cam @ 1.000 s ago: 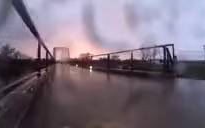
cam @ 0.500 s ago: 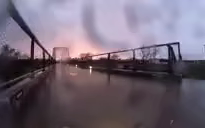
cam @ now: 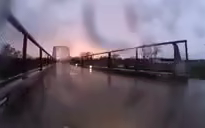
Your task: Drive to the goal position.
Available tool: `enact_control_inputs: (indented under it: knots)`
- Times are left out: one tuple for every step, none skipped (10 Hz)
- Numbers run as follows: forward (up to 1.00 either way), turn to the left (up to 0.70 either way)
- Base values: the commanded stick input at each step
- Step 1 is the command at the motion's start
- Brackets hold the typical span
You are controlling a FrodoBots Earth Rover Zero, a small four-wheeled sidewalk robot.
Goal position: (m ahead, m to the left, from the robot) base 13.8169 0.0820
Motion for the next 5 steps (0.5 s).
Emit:
enact_control_inputs:
  knots:
    - [0.7,0.0]
    - [0.7,0.0]
    - [0.7,0.0]
    - [0.7,0.01]
    - [0.7,0.15]
